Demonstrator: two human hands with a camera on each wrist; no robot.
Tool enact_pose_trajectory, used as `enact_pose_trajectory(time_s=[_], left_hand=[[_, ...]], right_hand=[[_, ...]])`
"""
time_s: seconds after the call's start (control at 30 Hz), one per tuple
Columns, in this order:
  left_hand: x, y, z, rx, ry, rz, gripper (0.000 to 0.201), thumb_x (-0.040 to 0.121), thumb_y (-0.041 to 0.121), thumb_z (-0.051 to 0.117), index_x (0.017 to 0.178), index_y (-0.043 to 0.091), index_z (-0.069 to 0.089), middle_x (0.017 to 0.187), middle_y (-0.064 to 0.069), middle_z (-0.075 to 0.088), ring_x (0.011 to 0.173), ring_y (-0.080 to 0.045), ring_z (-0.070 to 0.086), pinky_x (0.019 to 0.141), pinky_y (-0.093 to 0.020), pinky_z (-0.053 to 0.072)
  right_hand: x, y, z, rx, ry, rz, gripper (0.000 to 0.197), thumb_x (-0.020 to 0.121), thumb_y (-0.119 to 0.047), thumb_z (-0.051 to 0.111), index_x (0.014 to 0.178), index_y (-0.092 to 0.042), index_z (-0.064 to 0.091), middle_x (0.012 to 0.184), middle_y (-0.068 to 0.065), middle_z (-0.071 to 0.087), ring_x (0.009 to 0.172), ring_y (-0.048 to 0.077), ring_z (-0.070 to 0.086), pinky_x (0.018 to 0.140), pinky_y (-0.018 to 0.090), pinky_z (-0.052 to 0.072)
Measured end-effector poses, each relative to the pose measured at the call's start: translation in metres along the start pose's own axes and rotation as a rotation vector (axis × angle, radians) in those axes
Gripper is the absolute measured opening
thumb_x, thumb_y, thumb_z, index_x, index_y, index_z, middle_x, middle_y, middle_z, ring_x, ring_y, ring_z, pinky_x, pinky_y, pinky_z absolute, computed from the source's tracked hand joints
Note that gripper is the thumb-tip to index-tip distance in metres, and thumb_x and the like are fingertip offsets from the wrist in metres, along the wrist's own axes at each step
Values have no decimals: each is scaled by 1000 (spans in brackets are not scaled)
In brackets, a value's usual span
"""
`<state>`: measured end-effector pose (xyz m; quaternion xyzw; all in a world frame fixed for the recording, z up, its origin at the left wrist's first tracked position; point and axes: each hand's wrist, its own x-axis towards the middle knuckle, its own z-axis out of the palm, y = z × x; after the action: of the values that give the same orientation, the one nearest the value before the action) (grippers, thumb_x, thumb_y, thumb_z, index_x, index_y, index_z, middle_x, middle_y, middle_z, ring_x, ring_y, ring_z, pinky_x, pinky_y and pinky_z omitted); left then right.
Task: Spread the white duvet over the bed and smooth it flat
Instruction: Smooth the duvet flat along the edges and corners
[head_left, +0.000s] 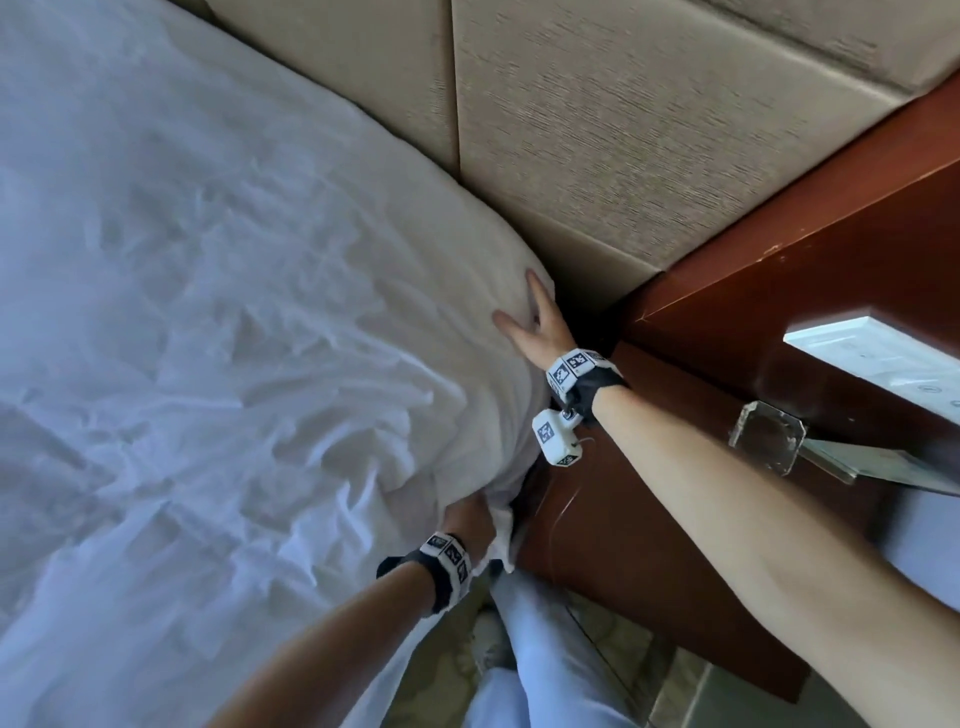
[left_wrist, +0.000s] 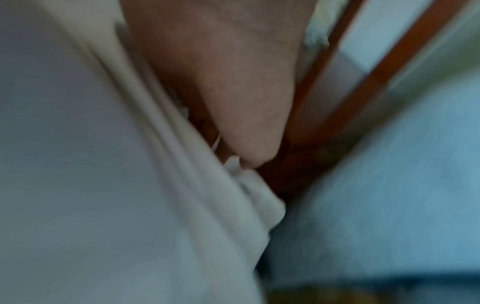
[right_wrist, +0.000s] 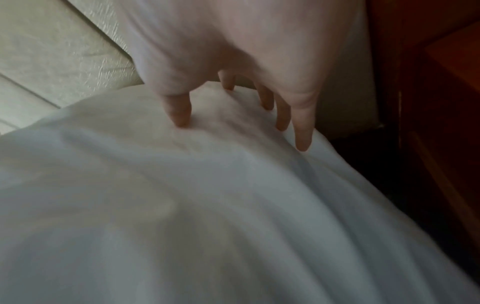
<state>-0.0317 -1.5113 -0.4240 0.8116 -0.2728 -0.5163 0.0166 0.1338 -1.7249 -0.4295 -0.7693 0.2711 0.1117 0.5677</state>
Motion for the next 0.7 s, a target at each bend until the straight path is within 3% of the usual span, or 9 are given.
enact_pose_trajectory(time_s=[0.07, 0.13, 0.2, 0.27, 0.37, 0.47, 0.57, 0.63, 0.7], left_hand=[[-2, 13, -20, 305, 48, 231, 26, 92, 20, 55, 111, 18, 72, 110, -1, 70, 112, -25, 58, 107, -33, 37], [-7, 14, -51, 455, 322, 302, 30, 88, 15, 53, 112, 14, 70, 116, -8, 66, 116, -29, 55, 112, -45, 34], [-13, -2, -94, 394, 686, 148, 56, 85, 17, 54, 141, 12, 51, 153, -16, 40, 143, -36, 33, 120, -53, 20], [-15, -20, -128, 304, 819, -71, 90, 82, 39, 60, 159, 24, 17, 167, -12, 4, 152, -39, 0, 120, -62, 1], [-4, -41, -154, 189, 785, -287, 111, 72, 65, 65, 158, 38, 1, 166, -13, -10, 149, -45, -12, 108, -74, -13], [13, -56, -149, 191, 612, -258, 75, 93, 33, 45, 159, 35, 8, 165, -19, -12, 146, -52, -14, 106, -81, 4], [14, -44, -151, 152, 505, -188, 72, 88, 12, 13, 159, 25, 15, 165, -19, -2, 144, -57, -9, 107, -79, 10], [5, -17, -163, 129, 524, -114, 74, 86, 4, 14, 159, 18, 18, 165, -18, 9, 145, -57, 1, 109, -75, 17], [0, 10, -173, 94, 576, -41, 74, 86, -5, 19, 158, 12, 18, 164, -16, 14, 147, -53, 7, 114, -69, 19]], right_hand=[[10, -1, 0, 18, 34, 46, 96, 78, -57, 73, 156, -32, 23, 161, -6, 28, 146, 10, 31, 121, 34, 27], [18, -1, -5, 1, 77, 102, 99, 78, -59, 73, 157, -30, 21, 161, -1, 27, 146, 15, 31, 120, 32, 26], [30, 2, -12, -19, 64, 156, 108, 73, -63, 76, 158, -32, 16, 162, 4, 23, 147, 20, 29, 119, 34, 26], [40, 2, -13, -26, -7, 188, 118, 66, -67, 79, 157, -34, 12, 163, 3, 21, 146, 22, 29, 118, 38, 28], [51, -2, -5, 23, -90, 167, 106, 71, -56, 81, 155, -31, 22, 150, -2, 41, 131, 16, 45, 111, 34, 36], [58, 0, -4, -28, 76, 120, 55, 82, -34, 76, 131, -22, 55, 118, -2, 62, 105, 17, 59, 91, 26, 43], [56, -11, -22, -216, 188, 69, 12, 83, -15, 66, 93, -11, 61, 89, 10, 70, 81, 24, 64, 77, 33, 52], [52, -32, -40, -182, 332, 62, 7, 79, -9, 59, 84, -6, 62, 79, 12, 70, 74, 29, 64, 71, 38, 55], [44, -55, -53, -142, 471, 22, 20, 74, -6, 52, 87, -3, 68, 84, 16, 74, 80, 36, 68, 71, 41, 56]])
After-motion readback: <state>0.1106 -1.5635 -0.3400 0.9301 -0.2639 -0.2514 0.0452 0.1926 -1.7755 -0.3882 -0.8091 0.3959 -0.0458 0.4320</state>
